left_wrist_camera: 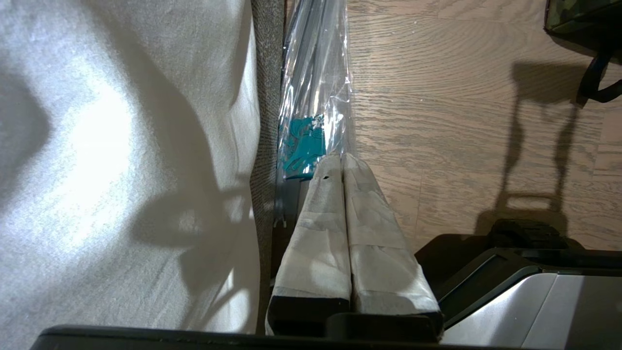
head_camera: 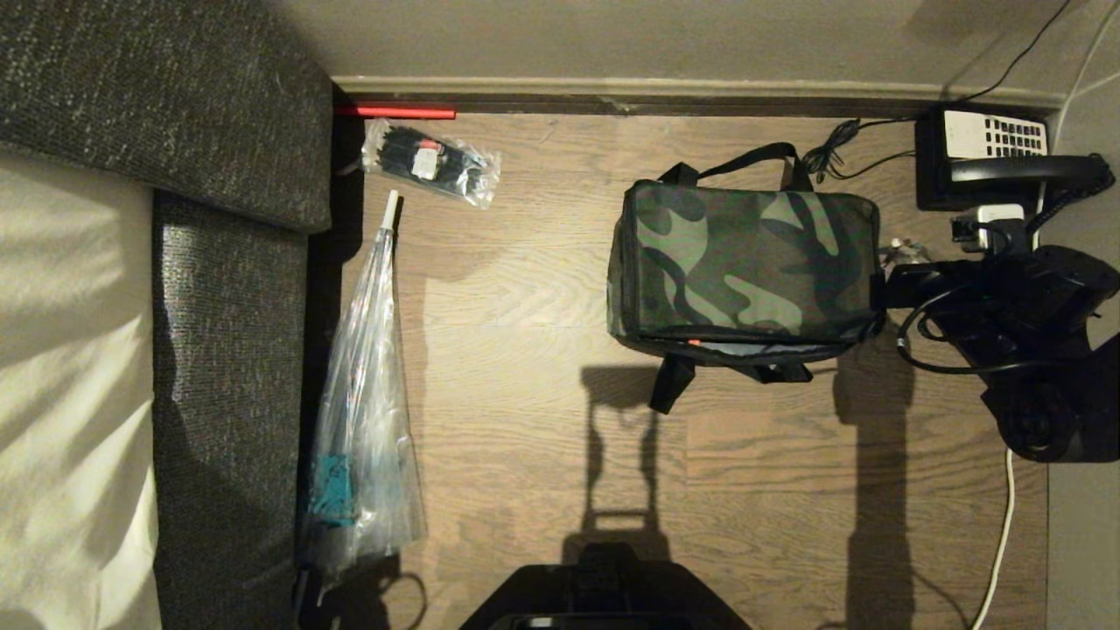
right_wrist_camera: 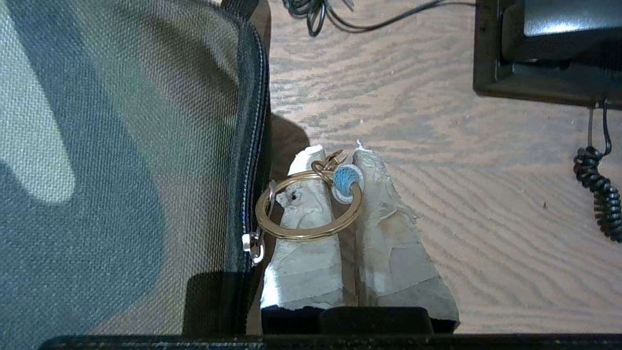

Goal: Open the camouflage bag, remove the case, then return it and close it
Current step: Open the top of the storage box

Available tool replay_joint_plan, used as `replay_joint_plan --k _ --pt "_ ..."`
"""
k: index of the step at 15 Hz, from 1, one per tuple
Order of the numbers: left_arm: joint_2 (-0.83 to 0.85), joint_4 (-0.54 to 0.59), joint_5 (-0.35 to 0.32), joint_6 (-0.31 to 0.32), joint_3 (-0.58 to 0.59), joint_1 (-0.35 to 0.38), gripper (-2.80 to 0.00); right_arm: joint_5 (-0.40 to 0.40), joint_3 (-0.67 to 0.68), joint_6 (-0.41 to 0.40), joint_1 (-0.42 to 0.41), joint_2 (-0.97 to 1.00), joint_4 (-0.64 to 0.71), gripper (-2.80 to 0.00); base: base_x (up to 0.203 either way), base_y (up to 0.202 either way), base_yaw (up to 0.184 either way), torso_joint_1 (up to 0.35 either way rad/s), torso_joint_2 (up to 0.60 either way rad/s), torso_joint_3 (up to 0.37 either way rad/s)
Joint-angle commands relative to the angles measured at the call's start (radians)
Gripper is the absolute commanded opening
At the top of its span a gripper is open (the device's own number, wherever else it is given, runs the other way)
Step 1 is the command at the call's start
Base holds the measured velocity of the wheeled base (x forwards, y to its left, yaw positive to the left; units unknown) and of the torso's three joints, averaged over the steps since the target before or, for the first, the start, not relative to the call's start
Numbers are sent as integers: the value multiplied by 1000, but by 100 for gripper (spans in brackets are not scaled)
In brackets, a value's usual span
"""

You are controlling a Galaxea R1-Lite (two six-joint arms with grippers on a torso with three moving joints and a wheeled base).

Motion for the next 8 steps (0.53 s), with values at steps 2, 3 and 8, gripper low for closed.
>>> replay_joint_plan --k 2,3,8 --pt "0 0 0 0 2 1 -280 0 -10 -2 0 6 -15 -280 0 0 0 0 0 0" --pt "0 0 0 0 2 1 -280 0 -15 -2 0 7 -14 -280 0 0 0 0 0 0" --pt "0 0 0 0 1 1 -280 0 -34 -1 1 10 -13 -280 0 0 0 0 0 0"
